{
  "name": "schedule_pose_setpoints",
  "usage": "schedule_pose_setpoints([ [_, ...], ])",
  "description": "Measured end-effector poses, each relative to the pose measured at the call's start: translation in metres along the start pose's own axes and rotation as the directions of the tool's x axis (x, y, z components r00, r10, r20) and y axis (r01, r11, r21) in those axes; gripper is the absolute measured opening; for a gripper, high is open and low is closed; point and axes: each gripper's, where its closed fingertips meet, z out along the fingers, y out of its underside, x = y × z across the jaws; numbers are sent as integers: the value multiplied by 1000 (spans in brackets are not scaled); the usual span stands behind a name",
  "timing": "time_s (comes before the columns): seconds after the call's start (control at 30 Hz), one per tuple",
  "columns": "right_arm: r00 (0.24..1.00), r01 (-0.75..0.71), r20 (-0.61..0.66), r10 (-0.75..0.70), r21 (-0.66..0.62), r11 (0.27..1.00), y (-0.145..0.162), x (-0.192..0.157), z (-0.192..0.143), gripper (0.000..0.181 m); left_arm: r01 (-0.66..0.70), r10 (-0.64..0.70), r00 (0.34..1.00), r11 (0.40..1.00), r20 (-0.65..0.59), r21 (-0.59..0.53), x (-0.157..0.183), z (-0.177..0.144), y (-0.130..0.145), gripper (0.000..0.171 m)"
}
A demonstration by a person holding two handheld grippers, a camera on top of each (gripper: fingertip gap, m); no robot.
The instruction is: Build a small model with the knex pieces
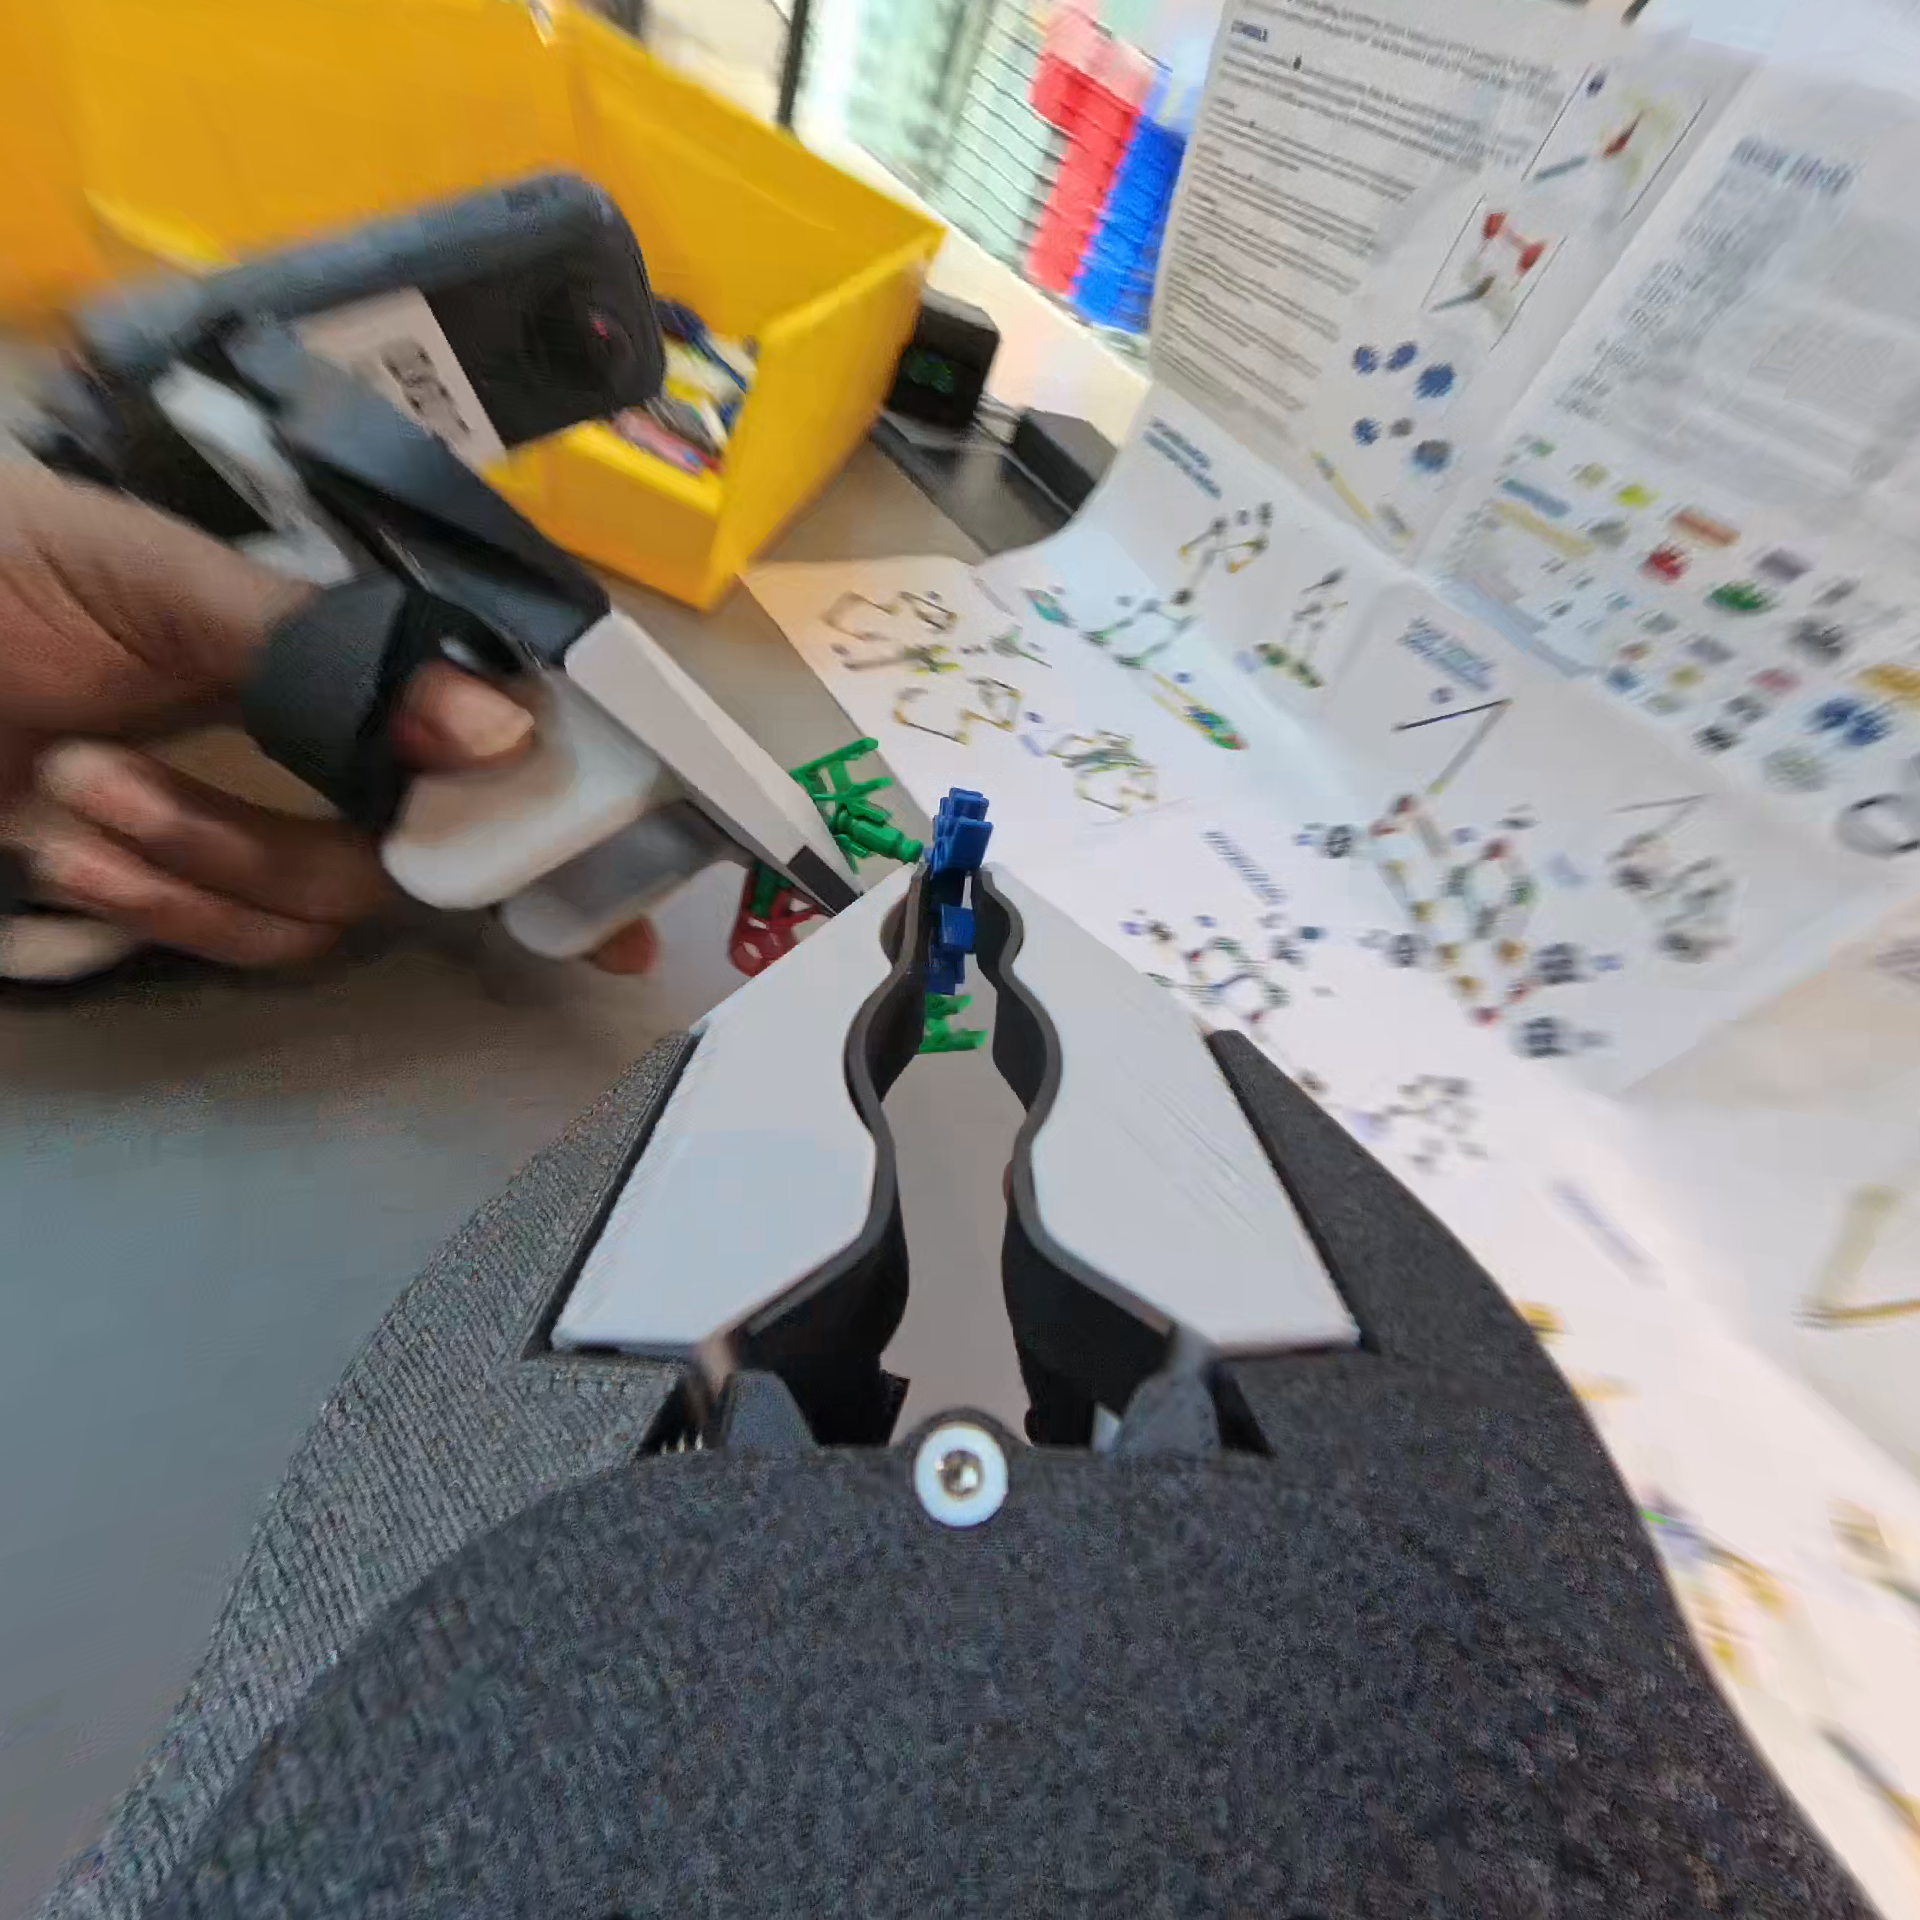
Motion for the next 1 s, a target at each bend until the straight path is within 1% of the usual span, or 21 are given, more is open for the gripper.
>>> schedule_pose_setpoints([
  [0.03, 972, -196, 138, 190, 31, 980, -6, -3, -5, 5, -86, 85, 996, 996, -26, -29, 7, -1, 0, 12],
  [0.07, 904, -363, 262, 339, 48, 931, -13, -3, -11, 5, -191, 188, 981, 980, -54, -62, 16, -1, 2, 9],
  [0.1, 814, -488, 380, 438, 41, 872, -18, -3, -18, 4, -299, 293, 953, 951, -82, -81, 26, -1, 3, 8],
  [0.13, 710, -588, 474, 521, -7, 809, -19, -3, -24, 4, -408, 399, 911, 907, -102, -100, 34, -1, 6, 5],
  [0.17, 595, -671, 554, 583, -59, 739, -21, -4, -31, 4, -512, 500, 858, 851, -116, -118, 41, 0, 11, 4],
  [0.2, 497, -726, 621, 607, -85, 682, -25, -5, -38, 4, -606, 592, 795, 787, -134, -119, 48, 0, 14, 4],
  [0.23, 414, -761, 673, 613, -113, 638, -29, -7, -45, 4, -682, 665, 730, 722, -156, -115, 56, 0, 18, 4],
  [0.27, 334, -786, 713, 617, -151, 600, -33, -10, -52, 5, -736, 716, 676, 669, -175, -107, 61, -1, 22, 4],
  [0.3, 282, -802, 737, 614, -170, 573, -36, -11, -56, 6, -758, 736, 650, 646, -192, -91, 66, -2, 24, 5],
  [0.33, 269, -815, 741, 615, -166, 556, -38, -10, -56, 5, -750, 728, 657, 657, -198, -74, 69, -2, 24, 5],
  [0.37, 264, -823, 740, 619, -163, 544, -39, -9, -56, 4, -728, 707, 679, 683, -200, -59, 70, -2, 22, 5],
  [0.43, 278, -830, 734, 620, -141, 540, -40, -6, -54, 4, -681, 661, 720, 731, -210, -33, 72, -3, 20, 7],
  [0.47, 278, -832, 740, 613, -134, 538, -41, -6, -55, 4, -664, 647, 735, 747, -202, -23, 73, -3, 18, 13],
  [0.5, 284, -834, 739, 611, -123, 537, -42, -5, -55, 4, -654, 638, 746, 756, -191, -23, 72, -3, 17, 21],
  [0.53, 299, -836, 736, 607, -104, 538, -44, -3, -54, 4, -647, 631, 753, 762, -189, -31, 71, -2, 18, 24],
  [0.67, 339, -825, 732, 590, -69, 560, -48, -4, -55, 4, -610, 588, 784, 789, -199, -75, 69, 4, 25, 26],
  [0.7, 371, -816, 720, 586, -48, 576, -48, -5, -54, 4, -606, 581, 788, 791, -206, -85, 69, 5, 27, 23],
  [0.77, 445, -777, 691, 569, -17, 629, -46, -7, -50, 4, -612, 585, 786, 782, -198, -116, 67, 8, 30, 5],
  [0.9, 562, -655, 666, 490, -3, 756, -40, -14, -52, 5, -635, 608, 772, 753, -184, -174, 60, 6, 35, 4],
  [1.0, 636, -511, 657, 405, -34, 859, -28, -22, -54, 5, -685, 661, 728, 692, -181, -229, 53, 3, 42, 4],
])
